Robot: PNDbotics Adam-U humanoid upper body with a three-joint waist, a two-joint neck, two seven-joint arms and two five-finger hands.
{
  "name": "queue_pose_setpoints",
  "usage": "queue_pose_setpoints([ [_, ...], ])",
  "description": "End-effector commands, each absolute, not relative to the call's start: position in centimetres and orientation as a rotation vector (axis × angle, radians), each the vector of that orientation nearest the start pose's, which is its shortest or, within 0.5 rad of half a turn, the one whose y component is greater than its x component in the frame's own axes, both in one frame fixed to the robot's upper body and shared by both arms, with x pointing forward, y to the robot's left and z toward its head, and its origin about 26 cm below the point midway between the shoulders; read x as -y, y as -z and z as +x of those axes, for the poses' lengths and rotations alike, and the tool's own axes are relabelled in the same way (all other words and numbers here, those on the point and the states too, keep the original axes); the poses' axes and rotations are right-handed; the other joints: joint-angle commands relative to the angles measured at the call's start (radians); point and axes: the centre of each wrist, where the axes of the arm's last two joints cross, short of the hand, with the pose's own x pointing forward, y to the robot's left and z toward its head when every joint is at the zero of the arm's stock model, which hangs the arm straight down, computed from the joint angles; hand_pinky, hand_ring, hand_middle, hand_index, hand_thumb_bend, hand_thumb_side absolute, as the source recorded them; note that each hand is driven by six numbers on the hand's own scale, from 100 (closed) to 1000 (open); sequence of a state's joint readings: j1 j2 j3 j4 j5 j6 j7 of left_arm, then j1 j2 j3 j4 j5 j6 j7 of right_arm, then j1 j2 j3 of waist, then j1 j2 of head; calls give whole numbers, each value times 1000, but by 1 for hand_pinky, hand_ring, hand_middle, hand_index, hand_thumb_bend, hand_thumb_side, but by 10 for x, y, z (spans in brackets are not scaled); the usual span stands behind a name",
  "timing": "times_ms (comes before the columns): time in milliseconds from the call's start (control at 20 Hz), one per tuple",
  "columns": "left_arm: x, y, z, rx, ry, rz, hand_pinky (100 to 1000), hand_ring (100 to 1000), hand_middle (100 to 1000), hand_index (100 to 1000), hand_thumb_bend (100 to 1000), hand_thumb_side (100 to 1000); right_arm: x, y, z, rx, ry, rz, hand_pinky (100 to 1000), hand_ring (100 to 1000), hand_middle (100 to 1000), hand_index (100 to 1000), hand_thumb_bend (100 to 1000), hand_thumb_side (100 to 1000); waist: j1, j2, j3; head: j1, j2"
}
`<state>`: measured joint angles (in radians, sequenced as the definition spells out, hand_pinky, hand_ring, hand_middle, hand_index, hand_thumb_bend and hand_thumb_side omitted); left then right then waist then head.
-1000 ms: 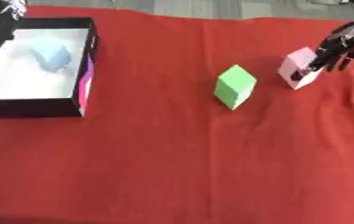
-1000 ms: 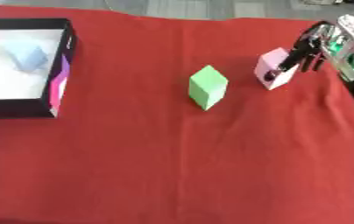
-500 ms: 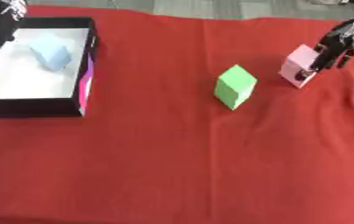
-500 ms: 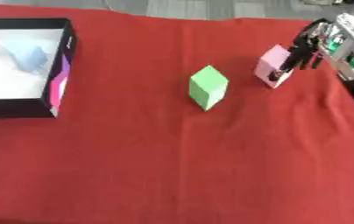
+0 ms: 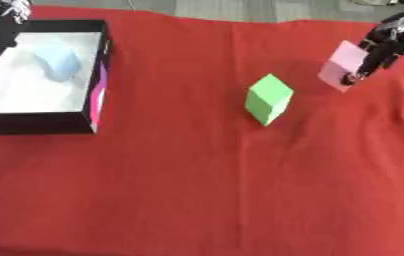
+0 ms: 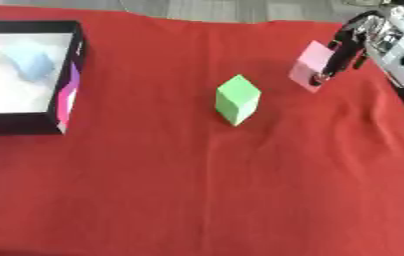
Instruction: Pick up the objects with one hand, pass them to the other hand, and then place them into the box on the other side of the table.
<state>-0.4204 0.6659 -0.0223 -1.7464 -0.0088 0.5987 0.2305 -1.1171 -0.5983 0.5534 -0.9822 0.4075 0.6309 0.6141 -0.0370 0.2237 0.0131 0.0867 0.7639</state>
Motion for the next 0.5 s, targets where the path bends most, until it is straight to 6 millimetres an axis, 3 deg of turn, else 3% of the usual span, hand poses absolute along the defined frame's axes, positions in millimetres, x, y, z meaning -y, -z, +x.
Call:
queue_pose_setpoints([
  [50, -328, -233, 338, 1602, 253, 803, 728, 746, 604, 675, 100, 775, 244, -283, 466, 878, -1035, -645, 770, 687, 564, 630, 402, 100, -2, -6, -2, 4, 6],
  [500, -327, -235, 338, 1611, 257, 799, 729, 747, 605, 676, 100, 771, 226, -320, 416, 1193, -1048, -676, 773, 674, 552, 609, 308, 100, 12, -4, 1, 6, -3],
])
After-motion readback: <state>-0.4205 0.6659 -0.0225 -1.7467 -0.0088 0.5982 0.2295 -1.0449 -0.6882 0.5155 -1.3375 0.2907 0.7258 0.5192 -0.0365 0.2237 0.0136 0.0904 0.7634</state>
